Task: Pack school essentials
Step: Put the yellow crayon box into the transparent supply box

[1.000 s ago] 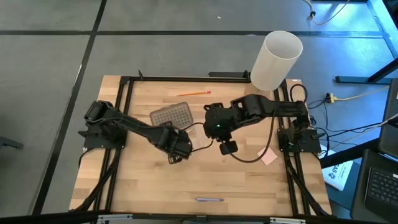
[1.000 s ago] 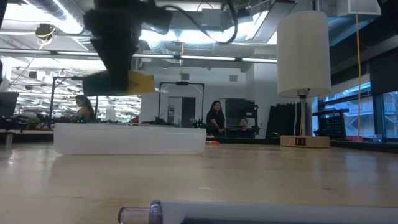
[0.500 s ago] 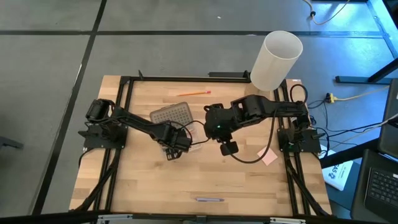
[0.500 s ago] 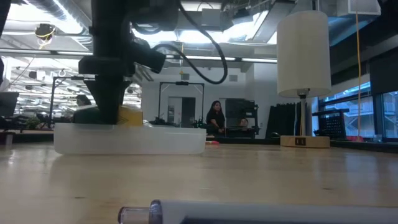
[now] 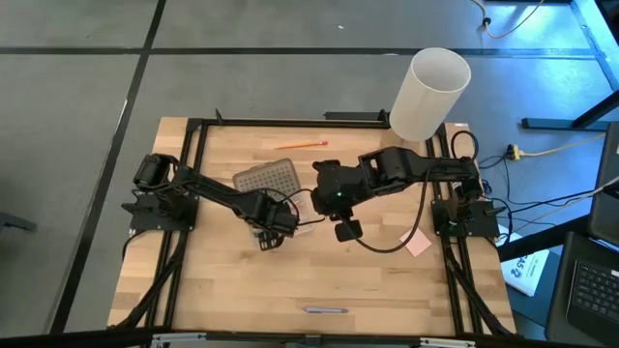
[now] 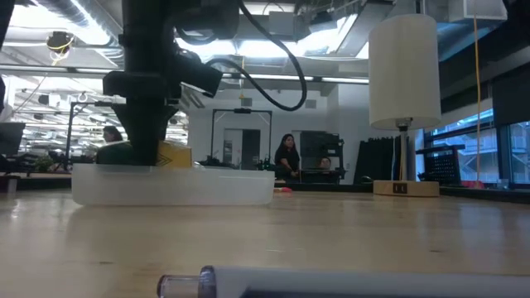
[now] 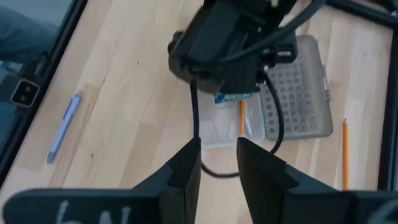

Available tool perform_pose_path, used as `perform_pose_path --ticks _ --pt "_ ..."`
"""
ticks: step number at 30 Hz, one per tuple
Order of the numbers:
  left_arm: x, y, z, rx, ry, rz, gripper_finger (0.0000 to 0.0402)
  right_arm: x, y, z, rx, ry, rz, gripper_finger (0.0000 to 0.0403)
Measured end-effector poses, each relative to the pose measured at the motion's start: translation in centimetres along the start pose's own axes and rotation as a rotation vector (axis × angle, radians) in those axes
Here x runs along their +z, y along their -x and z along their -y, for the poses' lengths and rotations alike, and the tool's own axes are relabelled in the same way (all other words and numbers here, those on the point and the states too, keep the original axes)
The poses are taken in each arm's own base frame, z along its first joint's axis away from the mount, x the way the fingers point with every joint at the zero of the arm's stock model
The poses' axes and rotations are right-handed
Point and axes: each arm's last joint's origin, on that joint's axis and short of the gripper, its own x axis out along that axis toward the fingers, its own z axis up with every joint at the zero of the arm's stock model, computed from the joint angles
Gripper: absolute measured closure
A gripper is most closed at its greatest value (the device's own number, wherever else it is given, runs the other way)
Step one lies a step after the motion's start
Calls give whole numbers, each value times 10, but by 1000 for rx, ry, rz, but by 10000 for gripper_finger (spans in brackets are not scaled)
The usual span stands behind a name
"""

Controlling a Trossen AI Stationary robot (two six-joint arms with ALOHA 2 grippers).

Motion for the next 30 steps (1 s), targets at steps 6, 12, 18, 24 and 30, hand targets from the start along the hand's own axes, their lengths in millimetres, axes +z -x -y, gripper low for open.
perform_pose_path --ticks 6,12,18,24,30 --pt "2 0 1 -13 6 13 108 8 0 1 -11 -5 83 297" --pt "0 -1 1 -26 3 -1 101 15 1 2 -21 -9 150 297" --pt "0 -1 1 -44 3 -11 65 19 2 3 -27 -12 196 297" --pt "0 -1 1 -32 30 -4 8 20 2 3 -29 -12 210 297" --pt "-3 4 0 -15 29 -18 19 20 2 3 -29 -12 210 297"
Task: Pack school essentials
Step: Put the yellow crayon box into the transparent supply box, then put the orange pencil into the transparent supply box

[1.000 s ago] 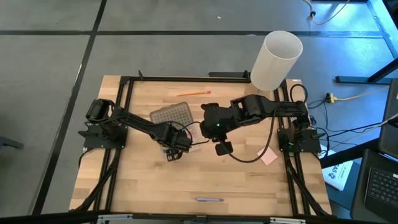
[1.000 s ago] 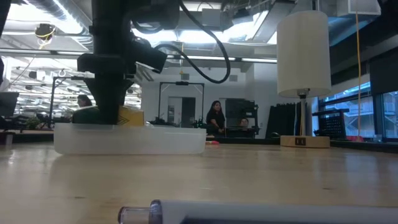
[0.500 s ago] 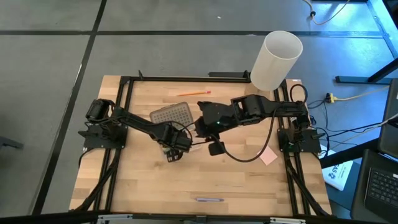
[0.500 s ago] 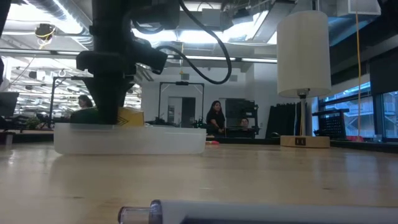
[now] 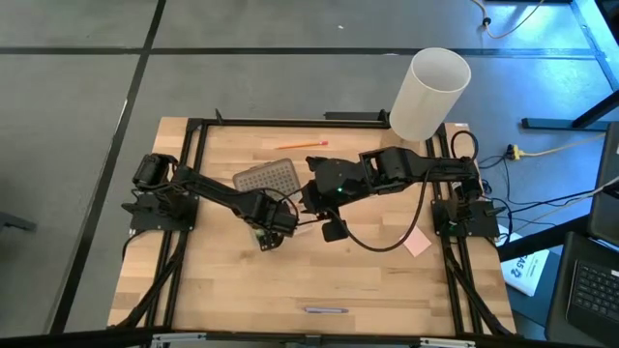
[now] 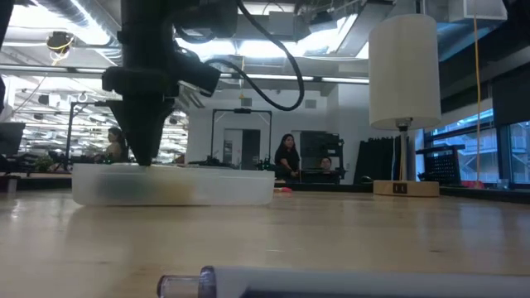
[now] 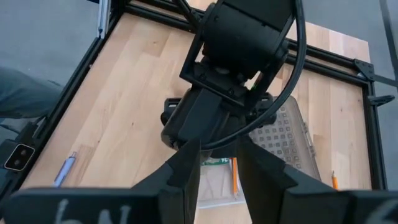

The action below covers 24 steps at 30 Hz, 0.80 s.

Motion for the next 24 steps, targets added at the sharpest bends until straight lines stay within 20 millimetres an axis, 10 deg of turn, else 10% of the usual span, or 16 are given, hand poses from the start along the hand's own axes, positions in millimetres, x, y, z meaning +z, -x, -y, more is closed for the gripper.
perform_pose_path --ticks 24 --pt "-63 94 11 -41 30 302 13 -8 0 7 -6 -100 -78 297"
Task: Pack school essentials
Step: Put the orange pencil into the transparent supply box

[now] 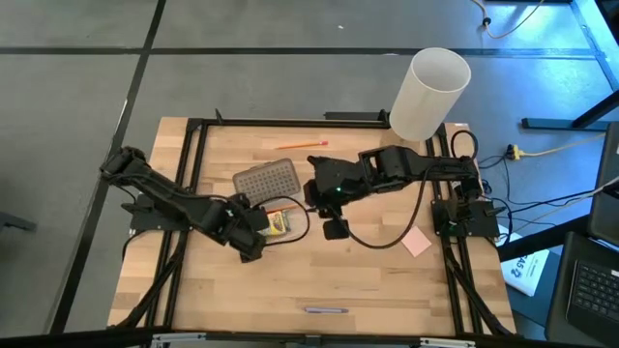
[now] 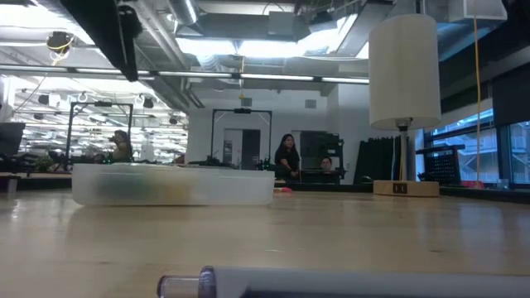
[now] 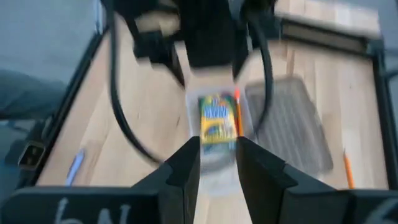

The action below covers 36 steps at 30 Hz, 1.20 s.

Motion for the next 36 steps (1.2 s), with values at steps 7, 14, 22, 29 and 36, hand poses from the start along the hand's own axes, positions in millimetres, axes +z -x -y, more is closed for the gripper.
perform_pose_path --ticks 7,14,22,29,36 --pt "-12 19 -8 38 41 51 13 -20 -6 61 -83 -200 -132 297" --pt "-19 43 -23 32 76 145 13 -60 -30 135 -138 -249 -283 297" --pt "-22 63 -48 -25 142 205 13 -112 -58 189 -153 -224 -419 297" --pt "-25 74 -61 -52 175 232 13 -146 -80 215 -174 -215 -436 277" --pt "-26 76 -63 -61 182 237 13 -164 -99 238 -223 -153 -350 230"
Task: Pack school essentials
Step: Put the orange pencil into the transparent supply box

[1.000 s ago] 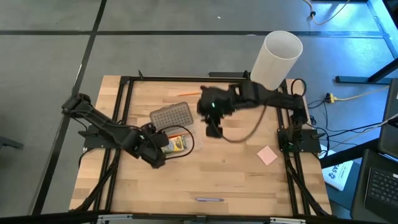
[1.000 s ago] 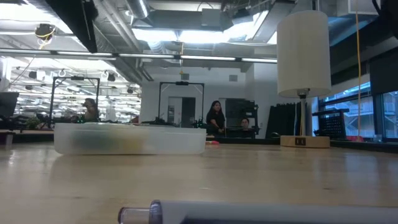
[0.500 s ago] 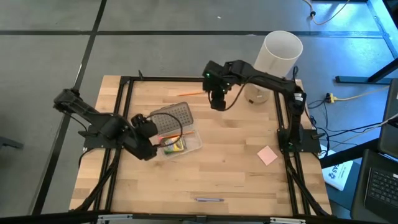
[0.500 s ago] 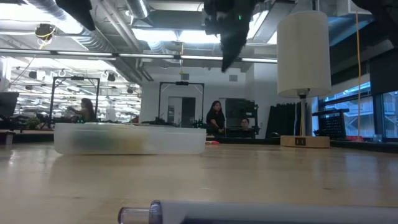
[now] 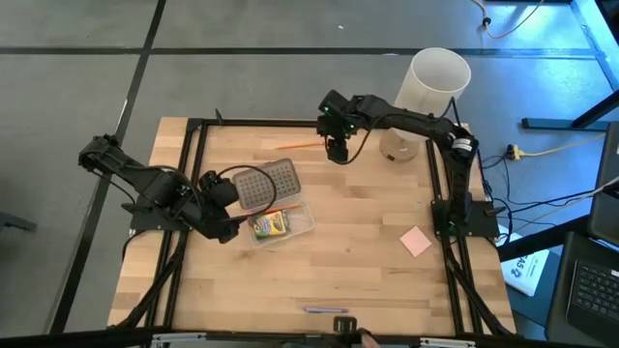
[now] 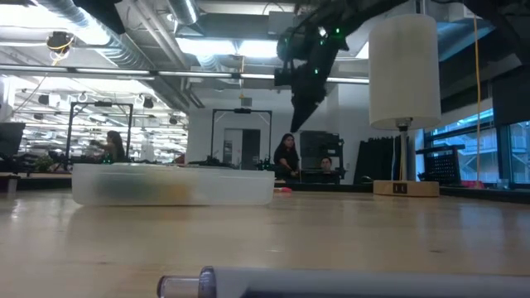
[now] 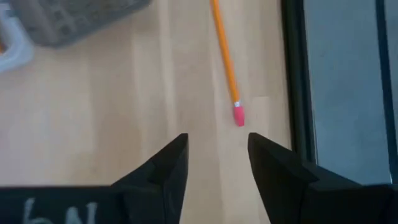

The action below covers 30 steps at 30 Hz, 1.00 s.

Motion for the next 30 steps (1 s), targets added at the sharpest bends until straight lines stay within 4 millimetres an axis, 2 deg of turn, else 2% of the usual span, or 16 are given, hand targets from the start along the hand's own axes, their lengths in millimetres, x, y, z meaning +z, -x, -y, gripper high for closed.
perform_pose_path --ticks 9,17,24,30 --pt "-1 0 -1 14 -13 -12 13 -11 -46 25 73 -33 22 237" --pt "-2 0 -2 19 -18 -17 13 -13 -79 27 82 88 7 242" --pt "-2 0 -2 19 -18 -17 13 -17 -98 27 95 148 -15 242" --pt "-2 0 -2 16 -18 -21 13 -22 -108 37 73 139 -10 242"
